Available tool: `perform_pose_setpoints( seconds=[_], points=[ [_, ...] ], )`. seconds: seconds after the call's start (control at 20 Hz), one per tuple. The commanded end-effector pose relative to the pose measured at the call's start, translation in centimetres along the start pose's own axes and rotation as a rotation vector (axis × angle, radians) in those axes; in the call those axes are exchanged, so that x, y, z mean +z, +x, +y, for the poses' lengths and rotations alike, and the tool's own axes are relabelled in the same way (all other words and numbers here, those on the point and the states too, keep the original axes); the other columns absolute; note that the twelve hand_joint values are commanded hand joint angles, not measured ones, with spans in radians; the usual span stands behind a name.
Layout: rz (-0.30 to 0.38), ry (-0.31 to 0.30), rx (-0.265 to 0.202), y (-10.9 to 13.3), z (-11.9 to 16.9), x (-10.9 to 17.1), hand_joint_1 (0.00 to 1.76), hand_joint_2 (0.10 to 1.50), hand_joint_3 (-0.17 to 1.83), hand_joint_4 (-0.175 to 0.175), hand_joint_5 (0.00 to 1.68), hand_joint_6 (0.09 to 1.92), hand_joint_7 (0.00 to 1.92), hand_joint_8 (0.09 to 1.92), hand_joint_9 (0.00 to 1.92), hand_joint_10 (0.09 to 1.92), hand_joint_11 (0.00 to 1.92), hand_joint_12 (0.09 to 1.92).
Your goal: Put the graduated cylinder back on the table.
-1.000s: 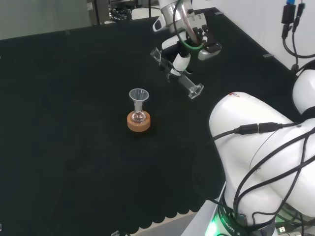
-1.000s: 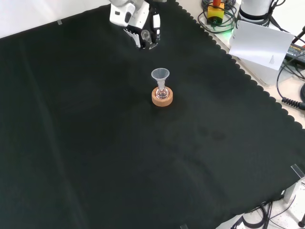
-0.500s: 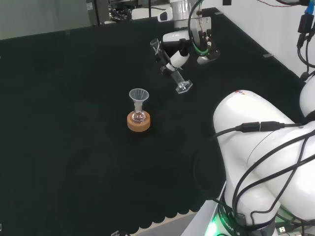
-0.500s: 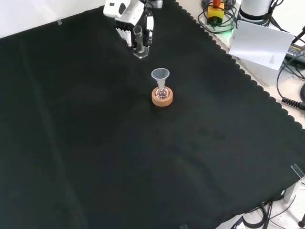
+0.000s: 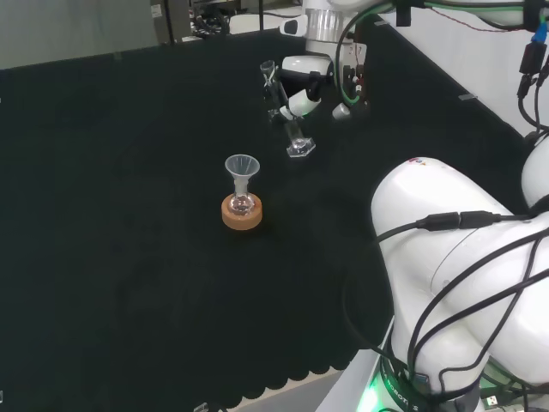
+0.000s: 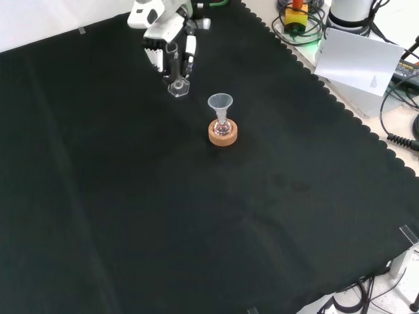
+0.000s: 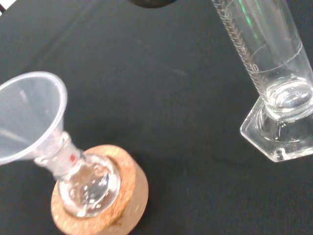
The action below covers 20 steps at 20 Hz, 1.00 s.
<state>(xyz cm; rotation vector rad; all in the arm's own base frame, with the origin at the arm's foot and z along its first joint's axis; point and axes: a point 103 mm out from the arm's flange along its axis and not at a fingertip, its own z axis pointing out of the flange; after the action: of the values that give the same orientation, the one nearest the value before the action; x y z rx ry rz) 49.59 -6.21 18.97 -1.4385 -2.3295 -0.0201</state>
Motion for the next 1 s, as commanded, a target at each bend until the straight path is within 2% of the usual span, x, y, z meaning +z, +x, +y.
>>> perform_pose_setpoints(
  seconds=[0.05,0.4,0.8,1.0],
  points=[
    [0.061,-0.098,-0.020,-2.3,3.7,1.6,1.14,1.12,0.00,-0.147,0.99,1.01,1.31,0.24,1.51,0.09,1.40,0.66],
    [0.128,-0.209,-0.024,-4.5,6.1,3.0,1.14,1.12,0.00,-0.147,0.99,1.01,1.31,0.24,1.50,0.09,1.40,0.66],
    [0.153,-0.235,-0.032,-5.7,8.1,4.2,1.14,1.12,0.00,-0.145,0.99,1.01,1.30,0.23,1.50,0.09,1.40,0.66],
    [0.167,-0.238,-0.022,-6.3,8.7,4.6,1.14,1.12,0.00,-0.145,0.98,1.01,1.30,0.23,1.49,0.09,1.40,0.66]
  ],
)
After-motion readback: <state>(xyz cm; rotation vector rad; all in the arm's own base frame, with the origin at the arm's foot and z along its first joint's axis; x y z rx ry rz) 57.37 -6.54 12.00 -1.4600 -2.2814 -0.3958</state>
